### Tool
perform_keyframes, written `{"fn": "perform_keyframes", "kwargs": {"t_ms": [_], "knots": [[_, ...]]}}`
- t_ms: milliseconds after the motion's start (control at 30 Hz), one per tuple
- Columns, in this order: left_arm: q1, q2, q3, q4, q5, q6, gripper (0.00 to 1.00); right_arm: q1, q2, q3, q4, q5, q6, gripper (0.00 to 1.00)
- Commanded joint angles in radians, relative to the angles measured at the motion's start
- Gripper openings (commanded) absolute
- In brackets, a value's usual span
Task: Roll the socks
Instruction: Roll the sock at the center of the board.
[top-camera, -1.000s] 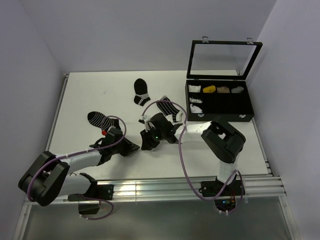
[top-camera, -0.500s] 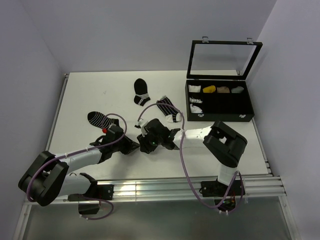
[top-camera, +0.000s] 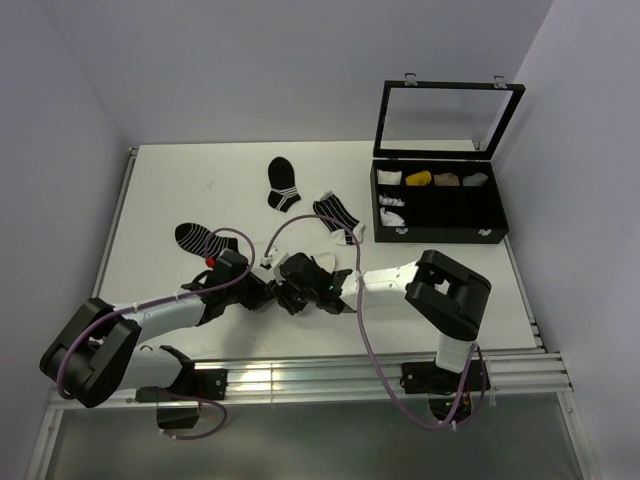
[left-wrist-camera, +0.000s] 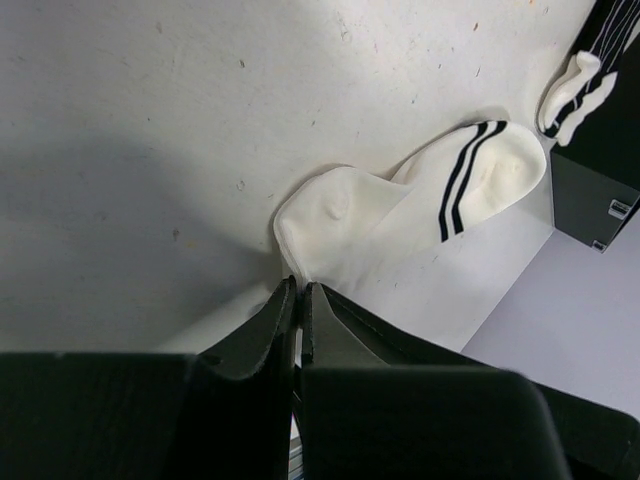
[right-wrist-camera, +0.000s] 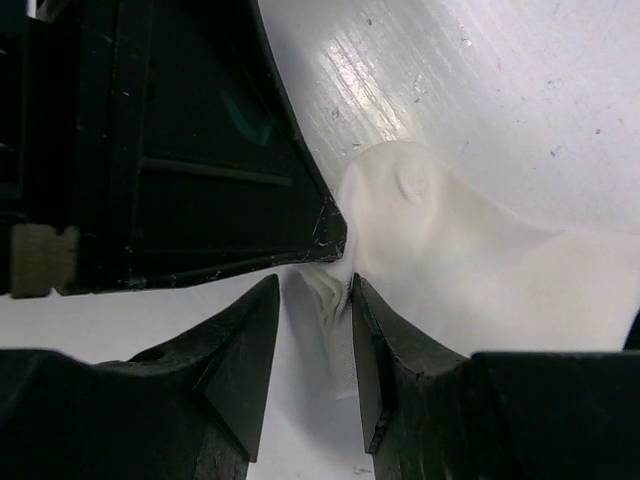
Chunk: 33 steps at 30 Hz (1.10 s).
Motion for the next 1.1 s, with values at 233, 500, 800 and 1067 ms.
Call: {"fn": "perform_keyframes", "kwargs": {"t_ms": [233, 500, 800, 1067], "knots": [[-0.009, 0.005, 0.041, -0.024, 0.014, -0.032, 0.03, 0.062, -0.04, -0.004, 0.058, 0.228, -0.028, 0.4], [-0.009, 0.004, 0.04, -0.026, 0.023, -0.057, 0.03, 0.088, -0.012, 0.001, 0.066, 0.262, -0.044, 0.39], [-0.009, -0.001, 0.04, -0.034, 0.028, -0.084, 0.03, 0.11, 0.014, 0.005, 0.062, 0.291, -0.057, 0.34], [-0.009, -0.004, 0.052, -0.058, 0.024, -0.089, 0.04, 0.116, 0.016, -0.001, 0.052, 0.287, -0.064, 0.37]]}}
